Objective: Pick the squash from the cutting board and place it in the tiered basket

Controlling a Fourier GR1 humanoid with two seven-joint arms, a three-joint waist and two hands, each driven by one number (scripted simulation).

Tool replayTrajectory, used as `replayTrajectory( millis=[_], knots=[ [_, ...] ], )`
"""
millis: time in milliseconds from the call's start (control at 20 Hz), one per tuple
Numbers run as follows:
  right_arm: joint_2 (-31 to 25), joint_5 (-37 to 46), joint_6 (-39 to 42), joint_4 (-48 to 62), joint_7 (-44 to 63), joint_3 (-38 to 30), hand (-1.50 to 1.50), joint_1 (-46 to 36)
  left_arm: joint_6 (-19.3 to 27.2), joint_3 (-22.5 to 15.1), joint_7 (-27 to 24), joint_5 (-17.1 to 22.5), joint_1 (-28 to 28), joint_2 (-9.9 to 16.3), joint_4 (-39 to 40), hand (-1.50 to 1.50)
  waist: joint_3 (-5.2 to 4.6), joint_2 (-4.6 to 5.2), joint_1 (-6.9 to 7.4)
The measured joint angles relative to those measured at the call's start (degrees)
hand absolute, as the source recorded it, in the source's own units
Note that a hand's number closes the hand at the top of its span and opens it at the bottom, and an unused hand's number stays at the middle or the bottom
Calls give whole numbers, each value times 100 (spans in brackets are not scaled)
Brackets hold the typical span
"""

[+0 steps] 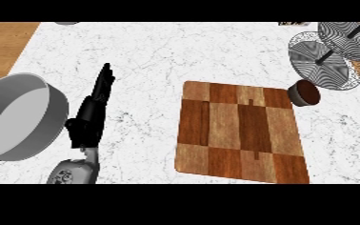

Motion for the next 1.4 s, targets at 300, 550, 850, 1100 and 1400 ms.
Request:
replayTrajectory(
  millis=[300, 550, 850, 1100, 1400],
  knots=[
    [-83, -670, 816, 185, 598, 301, 150, -529, -33, 14, 30, 15, -96, 8, 17, 0, -3, 9, 57],
    [129, -809, 960, 341, 1030, 713, 150, -1116, -76, 18, 87, 13, -187, 13, 80, 0, 0, 22, 84],
    [401, -499, 741, 944, 1208, 1159, 150, -2011, -32, -28, -25, -28, -165, -30, 129, 0, 4, 35, 109],
    [607, -42, 302, 1803, 974, 1430, 150, -2697, -57, -41, -1, -19, -189, -24, 75, 0, 8, 56, 158],
    [858, 402, 0, 2744, 848, 1606, -150, -3254, -31, -77, -32, -18, -278, -58, 197, 0, 10, 78, 196]
  ],
)
